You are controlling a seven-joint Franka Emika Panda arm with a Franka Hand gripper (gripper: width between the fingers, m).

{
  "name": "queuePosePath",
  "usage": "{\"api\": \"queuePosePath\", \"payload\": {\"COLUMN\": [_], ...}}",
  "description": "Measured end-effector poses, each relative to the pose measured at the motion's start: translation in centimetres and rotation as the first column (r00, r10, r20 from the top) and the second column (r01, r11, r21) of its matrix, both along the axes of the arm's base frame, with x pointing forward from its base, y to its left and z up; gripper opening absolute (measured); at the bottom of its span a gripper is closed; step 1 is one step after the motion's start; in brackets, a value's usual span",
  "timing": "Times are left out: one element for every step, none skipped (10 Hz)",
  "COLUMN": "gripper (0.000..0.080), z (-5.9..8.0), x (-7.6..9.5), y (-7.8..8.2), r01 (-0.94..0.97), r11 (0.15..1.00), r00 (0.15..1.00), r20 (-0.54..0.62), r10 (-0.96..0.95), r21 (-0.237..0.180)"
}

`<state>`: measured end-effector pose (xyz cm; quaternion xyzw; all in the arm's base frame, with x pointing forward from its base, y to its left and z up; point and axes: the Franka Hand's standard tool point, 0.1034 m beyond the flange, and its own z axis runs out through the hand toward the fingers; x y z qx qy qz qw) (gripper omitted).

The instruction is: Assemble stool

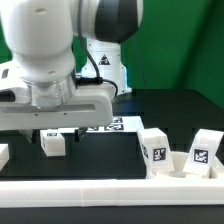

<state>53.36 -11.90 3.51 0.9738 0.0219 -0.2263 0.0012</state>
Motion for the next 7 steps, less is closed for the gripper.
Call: {"api": "queuePosePath", "payload": {"gripper": [0.0649,0.0649,0.0649,0.0649,0.0649,0.0649,0.0649], "z": [-0.2,-0.1,-0.2,-0.2,-0.3,-0.8,-0.7], "x": [-0.2,-0.2,-0.4,-0.7,-1.1,-1.1,-1.9], "y": [-0.3,-0.2,-0.1,0.0,0.2,0.2,0.4], "r01": [0.0,-0.001,-0.001,0.001,0.003,-0.009,-0.003], "r11": [1.0,1.0,1.0,1.0,1.0,1.0,1.0], "r00": [1.0,1.0,1.0,0.999,0.995,0.992,0.977], "r20": [0.0,-0.004,-0.02,-0.041,-0.099,-0.13,-0.212], "r10": [0.0,0.001,0.001,0.0,-0.001,0.011,0.008], "r21": [0.002,0.003,0.006,0.009,0.018,0.016,0.024]}}
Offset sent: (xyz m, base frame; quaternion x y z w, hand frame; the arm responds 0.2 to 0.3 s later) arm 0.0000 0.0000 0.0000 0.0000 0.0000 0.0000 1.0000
